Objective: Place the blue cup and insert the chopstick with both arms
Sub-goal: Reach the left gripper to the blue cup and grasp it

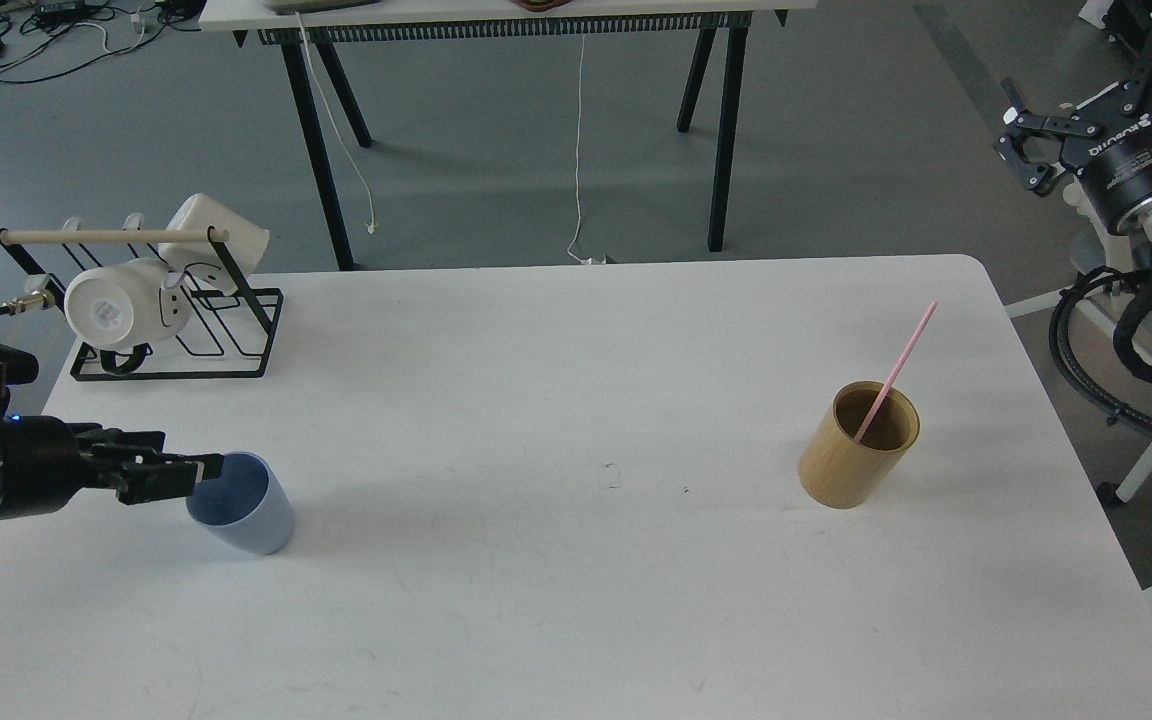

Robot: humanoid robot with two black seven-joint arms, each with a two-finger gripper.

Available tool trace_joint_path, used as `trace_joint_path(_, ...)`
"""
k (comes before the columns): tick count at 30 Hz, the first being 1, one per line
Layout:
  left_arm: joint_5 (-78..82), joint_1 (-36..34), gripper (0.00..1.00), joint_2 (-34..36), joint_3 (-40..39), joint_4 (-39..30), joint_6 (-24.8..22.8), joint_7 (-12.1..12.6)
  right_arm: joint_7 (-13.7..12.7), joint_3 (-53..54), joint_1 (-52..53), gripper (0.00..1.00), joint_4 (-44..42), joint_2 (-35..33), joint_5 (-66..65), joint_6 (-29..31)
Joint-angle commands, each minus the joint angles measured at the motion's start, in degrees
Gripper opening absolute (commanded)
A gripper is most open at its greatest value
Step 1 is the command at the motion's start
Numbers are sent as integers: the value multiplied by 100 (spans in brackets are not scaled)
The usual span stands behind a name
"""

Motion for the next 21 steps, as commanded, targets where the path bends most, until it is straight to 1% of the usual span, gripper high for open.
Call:
trace_joint_path(1,297,-4,75,-110,-7,65,26,15,0,-1,26,99,4,-7,0,0)
trace_joint_path(4,447,-4,67,-250,-33,109,35,24,0,-1,26,99,4,-7,0,0)
trace_joint_path(5,456,-4,61,-294,-33,135,35,24,0,-1,26,99,4,-7,0,0)
trace_joint_path(9,465,-4,47,-339,2,337,18,-2,0,-1,26,99,4,-51,0,0)
trace_joint_path(11,465,-4,36,-382,20,390,0,-11,0,8,9,99,4,-68,0,0)
trace_joint_path(13,465,-4,22,-435,28,416,-18,-11,0,8,0,99,-5,-77,0,0)
trace_joint_path(14,465,-4,19,-444,28,416,-26,-11,0,8,-18,99,-5,-77,0,0)
trace_joint_path(21,474,-4,13,-444,125,408,-18,-126,0,17,-18,99,12,-77,0,0)
